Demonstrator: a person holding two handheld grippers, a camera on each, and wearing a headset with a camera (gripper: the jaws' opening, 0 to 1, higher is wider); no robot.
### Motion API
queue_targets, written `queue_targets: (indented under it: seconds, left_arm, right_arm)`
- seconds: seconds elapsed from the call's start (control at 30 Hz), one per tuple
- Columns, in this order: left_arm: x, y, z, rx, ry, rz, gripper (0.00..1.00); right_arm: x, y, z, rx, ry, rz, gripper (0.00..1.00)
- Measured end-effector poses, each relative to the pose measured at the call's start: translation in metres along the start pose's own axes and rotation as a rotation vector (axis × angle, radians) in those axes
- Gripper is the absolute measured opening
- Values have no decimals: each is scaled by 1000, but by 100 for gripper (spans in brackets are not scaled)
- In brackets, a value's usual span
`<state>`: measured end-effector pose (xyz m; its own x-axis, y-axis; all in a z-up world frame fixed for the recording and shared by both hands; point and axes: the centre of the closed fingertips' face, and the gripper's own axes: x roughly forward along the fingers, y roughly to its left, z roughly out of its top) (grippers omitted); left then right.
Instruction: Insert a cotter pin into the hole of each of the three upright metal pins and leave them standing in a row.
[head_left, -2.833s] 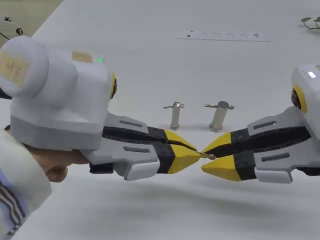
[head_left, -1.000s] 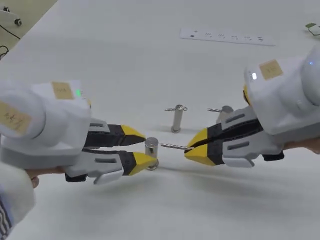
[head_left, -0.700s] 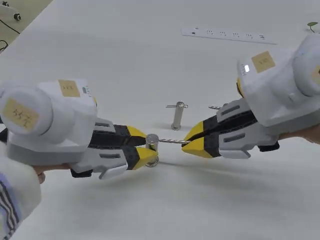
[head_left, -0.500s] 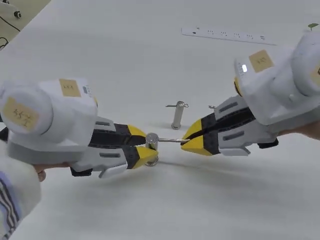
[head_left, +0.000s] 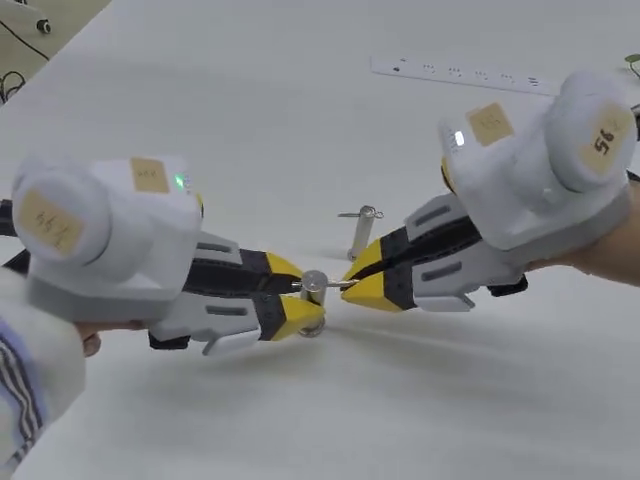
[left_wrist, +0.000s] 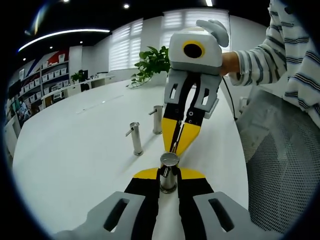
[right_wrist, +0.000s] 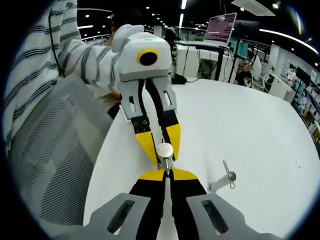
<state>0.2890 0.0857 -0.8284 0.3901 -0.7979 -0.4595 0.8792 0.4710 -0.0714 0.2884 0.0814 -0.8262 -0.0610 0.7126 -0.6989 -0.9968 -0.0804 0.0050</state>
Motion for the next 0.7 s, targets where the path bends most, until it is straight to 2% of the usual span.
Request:
queue_targets:
  seconds: [0.07, 0.17, 0.2, 0.43, 0.7]
  left_arm:
    - [0, -1, 0, -3, -2, -1, 11]
    - [0, -1, 0, -2, -1, 3, 11]
    - [0, -1, 0, -5, 1, 6, 12]
    - [0, -1, -1, -5, 11, 9, 12]
    - [-2, -1, -2, -3, 25, 19, 12]
  right_arm:
    - [1, 1, 1, -21, -2, 7, 5]
    - [-1, 1, -1, -30, 11, 0, 16]
    - [-3, 1, -5, -27, 24, 3, 17]
    - [-18, -2, -5, 2, 4, -7, 12]
    - [-19, 2, 3, -2, -23, 6, 4]
